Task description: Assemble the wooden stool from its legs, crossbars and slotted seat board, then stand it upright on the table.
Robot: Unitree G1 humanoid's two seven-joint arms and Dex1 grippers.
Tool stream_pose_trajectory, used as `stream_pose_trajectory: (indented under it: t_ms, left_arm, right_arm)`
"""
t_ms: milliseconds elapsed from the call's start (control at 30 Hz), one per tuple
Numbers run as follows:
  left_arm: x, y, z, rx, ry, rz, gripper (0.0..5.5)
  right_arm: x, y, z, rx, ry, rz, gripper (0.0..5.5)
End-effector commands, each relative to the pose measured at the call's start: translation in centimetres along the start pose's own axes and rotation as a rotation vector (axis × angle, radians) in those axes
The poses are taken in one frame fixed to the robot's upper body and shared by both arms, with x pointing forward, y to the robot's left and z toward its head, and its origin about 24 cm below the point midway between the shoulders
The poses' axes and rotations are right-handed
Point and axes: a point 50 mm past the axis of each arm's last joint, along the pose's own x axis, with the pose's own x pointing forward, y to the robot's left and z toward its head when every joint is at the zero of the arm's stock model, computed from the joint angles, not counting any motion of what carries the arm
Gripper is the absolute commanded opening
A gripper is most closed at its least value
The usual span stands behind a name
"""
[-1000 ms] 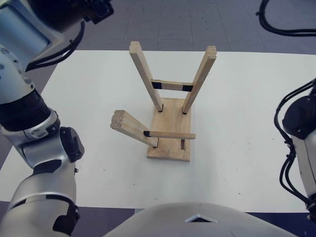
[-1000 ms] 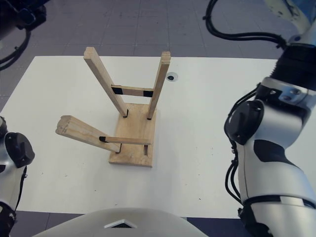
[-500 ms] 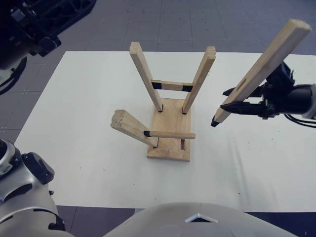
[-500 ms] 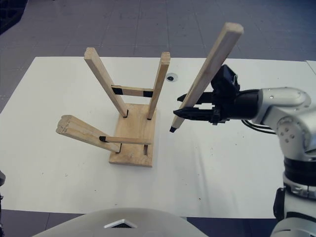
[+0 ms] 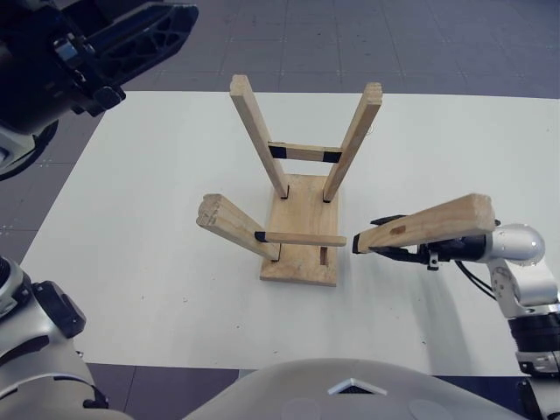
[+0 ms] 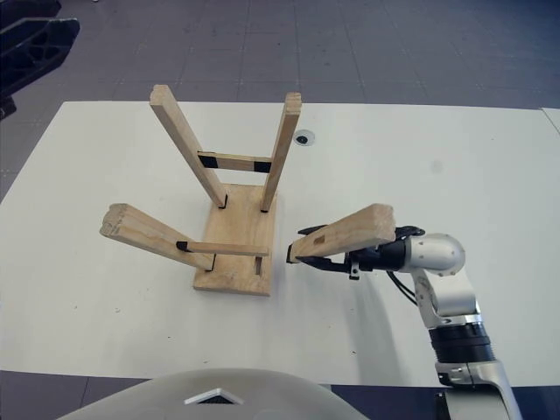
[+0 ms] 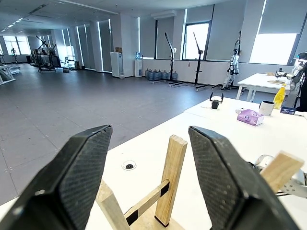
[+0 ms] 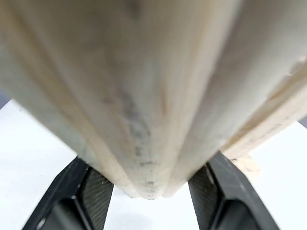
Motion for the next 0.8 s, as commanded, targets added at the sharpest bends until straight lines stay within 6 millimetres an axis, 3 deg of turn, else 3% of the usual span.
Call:
stream_pose_trajectory:
  t_ms: [33, 167, 367, 500, 667, 800]
  left_arm:
    - [0.3, -0.1, 0.4, 0.011, 0.014, -0.021, 2.93]
    - [0.5, -0.1, 0.4, 0.006, 0.017, -0.031, 2.93]
    - [0.6, -0.2, 0.1, -0.001, 0.012, -0.033, 2.93]
    - [0.5, -0.2, 0.0, -0.004, 0.006, -0.029, 2.93]
    - [0.5, -0.2, 0.1, -0.004, 0.003, -0.031, 2.93]
    - [0.7, -0.2, 0.1, -0.003, 0.006, -0.043, 2.93]
  right_arm:
    - [1.1, 1.2, -0.7, 0.016, -0.029, 0.014, 2.03]
    - [1.8, 1.0, -0.2, -0.002, -0.062, -0.001, 2.03]
    - [2.4, -0.7, 3.1, -0.073, -0.131, -0.005, 2.03]
    - [3.2, 0.4, 4.5, -0.058, -0.174, 0.04, 2.03]
    - [3.3, 2.3, 2.8, 0.028, -0.144, 0.042, 2.03]
    - [3.5, 2.2, 1.3, 0.048, -0.119, -0.006, 2.03]
